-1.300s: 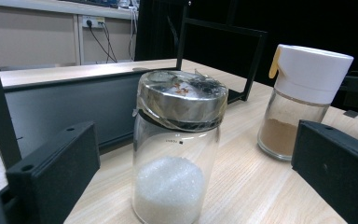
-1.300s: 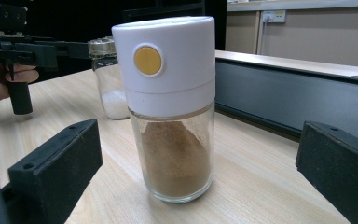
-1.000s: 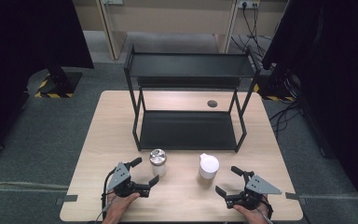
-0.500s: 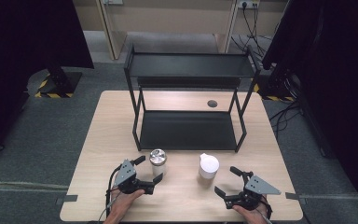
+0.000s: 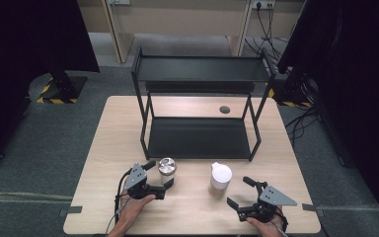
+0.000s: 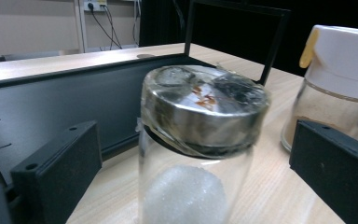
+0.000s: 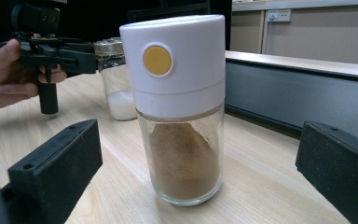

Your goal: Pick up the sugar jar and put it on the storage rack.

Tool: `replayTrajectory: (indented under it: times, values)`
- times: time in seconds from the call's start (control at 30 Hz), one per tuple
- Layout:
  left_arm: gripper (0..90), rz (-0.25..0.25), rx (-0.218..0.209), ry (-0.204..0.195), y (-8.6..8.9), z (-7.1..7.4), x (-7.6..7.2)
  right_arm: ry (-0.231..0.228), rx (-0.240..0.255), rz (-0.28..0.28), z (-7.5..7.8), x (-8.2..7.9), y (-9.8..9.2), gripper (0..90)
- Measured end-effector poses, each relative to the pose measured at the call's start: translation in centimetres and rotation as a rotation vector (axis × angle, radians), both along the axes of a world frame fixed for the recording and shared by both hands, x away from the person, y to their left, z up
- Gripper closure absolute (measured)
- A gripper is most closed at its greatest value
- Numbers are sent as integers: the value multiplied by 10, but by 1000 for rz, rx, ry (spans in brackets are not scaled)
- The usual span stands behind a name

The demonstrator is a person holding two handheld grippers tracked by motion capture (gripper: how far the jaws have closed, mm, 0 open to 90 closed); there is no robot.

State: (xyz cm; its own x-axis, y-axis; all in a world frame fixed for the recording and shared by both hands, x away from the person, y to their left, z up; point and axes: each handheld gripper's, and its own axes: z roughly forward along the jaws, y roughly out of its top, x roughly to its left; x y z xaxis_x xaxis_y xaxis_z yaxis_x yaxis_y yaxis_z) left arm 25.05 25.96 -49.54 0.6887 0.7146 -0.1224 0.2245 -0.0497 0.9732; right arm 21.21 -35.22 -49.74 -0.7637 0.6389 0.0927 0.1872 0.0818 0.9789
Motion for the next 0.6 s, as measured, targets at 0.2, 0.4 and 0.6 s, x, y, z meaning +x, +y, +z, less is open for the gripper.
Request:
replayTrajectory:
  times: [0.2, 0.4, 0.6]
  values:
    - [21, -4, 15, 0, -6, 1, 4, 1, 2, 2, 0, 0, 0, 5]
    - [43, -1, 21, 1, -9, 1, 9, 1, 3, 3, 0, 0, 0, 5]
    - [77, 2, 37, 9, -12, 2, 12, 2, 5, 2, -1, 0, 0, 5]
